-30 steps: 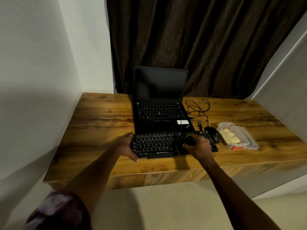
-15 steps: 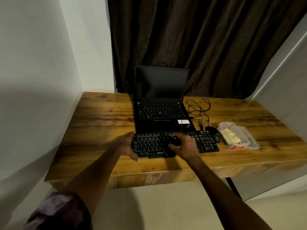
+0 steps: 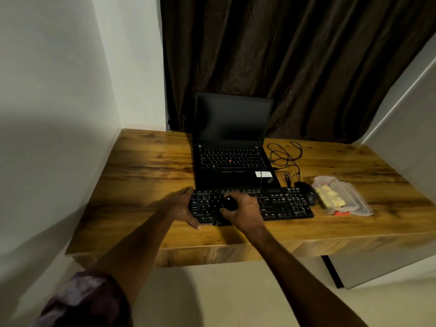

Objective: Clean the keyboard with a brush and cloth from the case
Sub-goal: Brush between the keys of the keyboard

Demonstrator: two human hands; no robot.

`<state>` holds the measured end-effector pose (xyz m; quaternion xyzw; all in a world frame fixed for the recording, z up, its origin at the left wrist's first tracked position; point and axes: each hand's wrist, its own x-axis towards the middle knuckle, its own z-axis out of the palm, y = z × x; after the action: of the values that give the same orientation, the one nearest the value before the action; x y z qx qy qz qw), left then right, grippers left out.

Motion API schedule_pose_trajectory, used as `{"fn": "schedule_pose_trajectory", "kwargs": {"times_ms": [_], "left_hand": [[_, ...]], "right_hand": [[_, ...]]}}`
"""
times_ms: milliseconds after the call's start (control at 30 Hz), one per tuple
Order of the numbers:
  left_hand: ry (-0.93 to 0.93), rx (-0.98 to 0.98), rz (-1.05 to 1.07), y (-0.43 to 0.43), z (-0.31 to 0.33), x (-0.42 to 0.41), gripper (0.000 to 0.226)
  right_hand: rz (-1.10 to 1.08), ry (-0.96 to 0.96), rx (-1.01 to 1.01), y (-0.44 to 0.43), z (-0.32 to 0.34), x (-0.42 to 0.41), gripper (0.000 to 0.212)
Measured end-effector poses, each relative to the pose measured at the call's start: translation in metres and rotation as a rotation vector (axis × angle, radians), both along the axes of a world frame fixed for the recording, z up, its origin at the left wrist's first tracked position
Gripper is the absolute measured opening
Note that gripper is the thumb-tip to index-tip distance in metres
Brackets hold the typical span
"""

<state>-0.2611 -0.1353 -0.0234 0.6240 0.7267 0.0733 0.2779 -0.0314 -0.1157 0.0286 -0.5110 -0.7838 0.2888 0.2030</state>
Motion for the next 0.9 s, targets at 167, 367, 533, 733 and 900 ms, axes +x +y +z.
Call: {"fn": "schedule_pose_trajectory", "kwargs": {"times_ms": [167,367,533,733,900], "left_hand": [[-0.004,0.014,-0.029,-0.004,0.005,-0.001,0.130],[0.006,0.009,-0.101,-0.010,0.014,-0.009,0.129],[0.059,0.026,-0.098,-0.012,0.015,-0.006,0.128],[0.064,0.013,-0.092,-0.017,0.024,-0.002,0.138],[0.059,0.017,-0.084,-0.019,0.026,-0.002,0.142]], "right_hand": [[-0.067,-0.049,0.023,0.011,0.006,0.012,0.038],[-0.068,-0.223,0.088,0.011,0.005,0.016,0.043],[0.046,-0.116,0.078,-0.007,-0.001,-0.026,0.042],[0.047,0.043,0.002,-0.005,0.003,-0.033,0.032],[-0.042,0.032,-0.058,0.009,0.000,-0.012,0.036]]}}
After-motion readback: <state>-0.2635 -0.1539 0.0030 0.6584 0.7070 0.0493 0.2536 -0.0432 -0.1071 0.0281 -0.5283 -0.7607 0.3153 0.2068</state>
